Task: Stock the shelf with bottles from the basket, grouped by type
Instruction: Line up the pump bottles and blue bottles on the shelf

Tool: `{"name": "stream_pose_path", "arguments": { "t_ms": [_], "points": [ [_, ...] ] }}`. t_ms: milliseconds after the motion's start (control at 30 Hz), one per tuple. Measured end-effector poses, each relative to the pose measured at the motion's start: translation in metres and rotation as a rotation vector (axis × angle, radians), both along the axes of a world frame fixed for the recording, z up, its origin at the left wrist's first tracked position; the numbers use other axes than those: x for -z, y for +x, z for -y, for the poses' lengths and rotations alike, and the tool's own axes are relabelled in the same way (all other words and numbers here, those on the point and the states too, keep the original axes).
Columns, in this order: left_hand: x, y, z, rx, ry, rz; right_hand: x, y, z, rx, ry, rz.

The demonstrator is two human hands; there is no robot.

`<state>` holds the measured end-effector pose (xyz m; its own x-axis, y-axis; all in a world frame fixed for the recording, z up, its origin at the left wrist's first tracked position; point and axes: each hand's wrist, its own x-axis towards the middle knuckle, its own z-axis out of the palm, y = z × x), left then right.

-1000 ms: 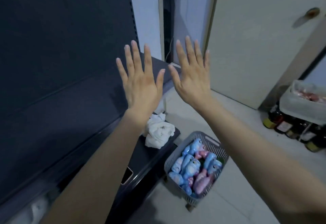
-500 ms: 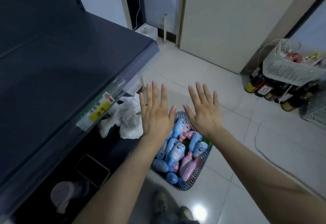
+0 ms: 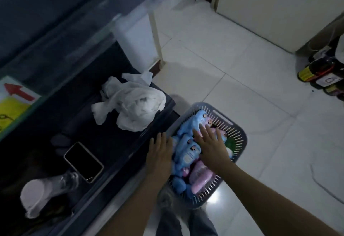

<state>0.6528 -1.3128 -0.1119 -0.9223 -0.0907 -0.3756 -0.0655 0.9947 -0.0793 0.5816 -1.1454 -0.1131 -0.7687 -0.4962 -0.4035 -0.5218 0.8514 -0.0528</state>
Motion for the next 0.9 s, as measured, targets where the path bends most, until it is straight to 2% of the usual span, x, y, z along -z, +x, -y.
{"name": "stream_pose_path", "arguments": {
  "t_ms": [267,333,400,500,600,667,733,767,800,900],
  "points": [
    [0.094,0.004,0.017,0.262,0.014,0.289,0.1,0.011,0.004,-0.236,-0.049,0.042],
    [0.121,0.005,0.021,0.315,0.076,0.348,0.116,0.012,0.009,-0.328,-0.055,0.039],
    [0.139,0.004,0.02,0.277,0.109,0.457,0.126,0.013,0.013,-0.384,-0.106,0.01],
    [0.168,0.007,0.022,0.252,0.15,0.485,0.138,0.014,0.015,-0.378,-0.145,0.016],
    [0.18,0.003,0.023,0.29,0.18,0.557,0.154,0.017,0.017,-0.397,-0.183,-0.082],
    [0.186,0.0,0.021,0.324,0.153,0.546,0.163,0.016,0.018,-0.398,-0.205,-0.147],
    [0.194,0.001,0.017,0.296,0.141,0.437,0.166,0.013,0.017,-0.37,-0.225,-0.191],
    [0.194,0.0,0.016,0.293,0.116,0.48,0.166,0.013,0.016,-0.348,-0.24,-0.211],
    [0.201,0.004,0.016,0.293,0.111,0.438,0.166,0.013,0.014,-0.319,-0.257,-0.224],
    [0.212,0.006,0.018,0.249,0.197,0.351,0.168,0.02,0.008,-0.278,-0.31,-0.246]
  ]
}}
